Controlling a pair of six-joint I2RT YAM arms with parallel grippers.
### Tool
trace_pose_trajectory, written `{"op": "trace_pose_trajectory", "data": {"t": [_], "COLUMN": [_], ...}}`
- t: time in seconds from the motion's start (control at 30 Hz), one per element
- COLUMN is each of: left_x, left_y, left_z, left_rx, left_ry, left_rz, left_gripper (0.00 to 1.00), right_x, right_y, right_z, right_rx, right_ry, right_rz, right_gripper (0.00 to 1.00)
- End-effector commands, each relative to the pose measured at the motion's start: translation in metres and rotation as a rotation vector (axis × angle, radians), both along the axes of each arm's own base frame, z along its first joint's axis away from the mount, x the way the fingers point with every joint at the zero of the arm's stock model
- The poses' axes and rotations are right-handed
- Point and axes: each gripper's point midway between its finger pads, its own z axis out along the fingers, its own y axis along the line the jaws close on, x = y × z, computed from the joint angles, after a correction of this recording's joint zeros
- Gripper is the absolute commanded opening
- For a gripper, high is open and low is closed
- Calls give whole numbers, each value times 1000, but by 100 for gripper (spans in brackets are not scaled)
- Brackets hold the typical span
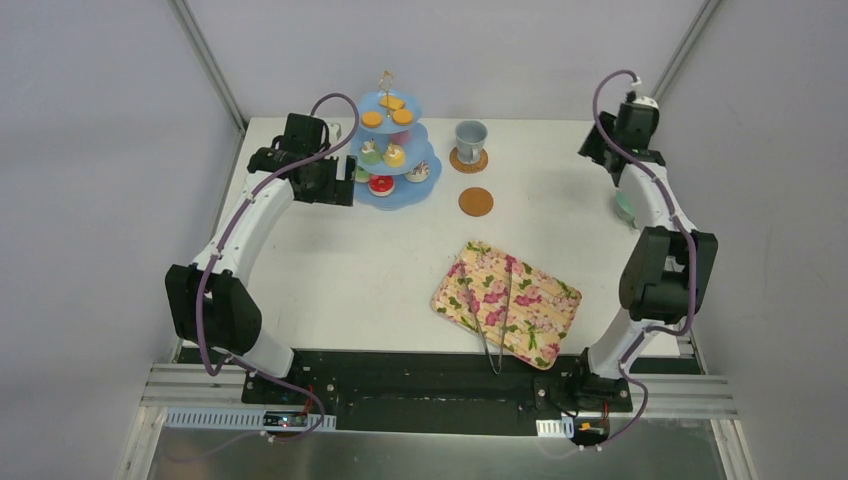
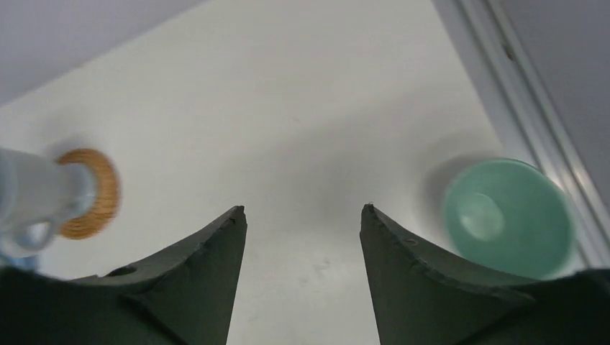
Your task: Serve the afternoon tea
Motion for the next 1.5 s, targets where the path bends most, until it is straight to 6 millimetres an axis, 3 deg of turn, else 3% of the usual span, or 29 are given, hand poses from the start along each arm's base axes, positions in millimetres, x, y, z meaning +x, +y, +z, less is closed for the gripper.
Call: {"op": "trace_pose_trajectory", "data": {"t": [0.0,0.27,0.4,0.57,1.1,1.47], "left_x": [-4,-6,-7,-7,2,7], "left_y": [7,5,5,5,1,0], "left_z": [15,10,7,8,17,25], "left_rx": [5,-2,0,-3,-14,-17], "left_ry": [-55,-44,-39,-36,-40,-50], "left_rz": [1,-10,-15,-17,-23,-19], "left_gripper": [96,96,96,96,95,95], "right_x": [-50,-116,-138,-152,-131,-109], "right_y": [-61,-124,-138,-141,-158,-162], "right_z": [-51,-51,-65,-80,-125,-143], "right_rx": [-81,-79,-97,-122,-136,-138], "right_ry": [219,288,413,465,512,495], "right_rz": [27,169,231,285,230,214], "right_gripper": [62,63,61,58,56,50]}}
